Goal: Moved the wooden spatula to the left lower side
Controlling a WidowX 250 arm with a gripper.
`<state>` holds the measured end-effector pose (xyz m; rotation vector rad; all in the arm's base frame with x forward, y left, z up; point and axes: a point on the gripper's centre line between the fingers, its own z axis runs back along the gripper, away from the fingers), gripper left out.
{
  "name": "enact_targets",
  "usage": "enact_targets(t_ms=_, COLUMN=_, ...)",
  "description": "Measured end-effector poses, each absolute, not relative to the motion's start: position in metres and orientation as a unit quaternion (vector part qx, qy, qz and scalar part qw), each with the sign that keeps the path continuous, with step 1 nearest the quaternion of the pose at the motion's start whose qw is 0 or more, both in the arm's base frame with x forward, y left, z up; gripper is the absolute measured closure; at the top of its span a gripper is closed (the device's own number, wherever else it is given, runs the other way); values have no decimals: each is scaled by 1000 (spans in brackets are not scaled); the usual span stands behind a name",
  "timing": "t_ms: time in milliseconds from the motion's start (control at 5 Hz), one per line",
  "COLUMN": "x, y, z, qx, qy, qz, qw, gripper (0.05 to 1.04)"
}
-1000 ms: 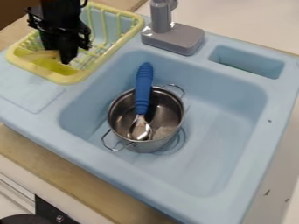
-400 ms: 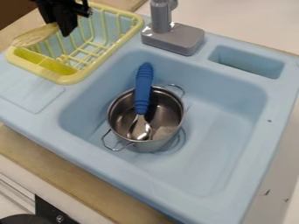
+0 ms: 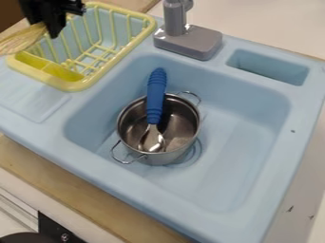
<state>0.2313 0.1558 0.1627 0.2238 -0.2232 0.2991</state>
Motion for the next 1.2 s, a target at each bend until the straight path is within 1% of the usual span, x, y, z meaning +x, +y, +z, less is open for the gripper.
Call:
enact_targets(t_ms=200, x=203, y=158, z=163, qx=101, qy=-142, qz=241, qw=955, gripper=899)
enact_targets(t_ms=400, x=185, y=161, z=158, qx=94, qy=-176, qz=362, qw=911, gripper=899)
enact_targets(t_ms=600, x=173, y=161, z=153, qx=68, qy=-201, qz=456, qw=864, gripper=899)
enact_targets(t_ms=800, x=172, y=164, z=147, qx=34, qy=-195, qz=517, qw=833, gripper=899)
enact_targets(t_ms=1000, x=179, y=165, z=147, qx=20, qy=-185, qz=558, qw=809, gripper=899)
enact_targets(t_ms=1200, x=183, y=162, z=143, qx=-8, qy=-166, qz=611, qw=774, gripper=899)
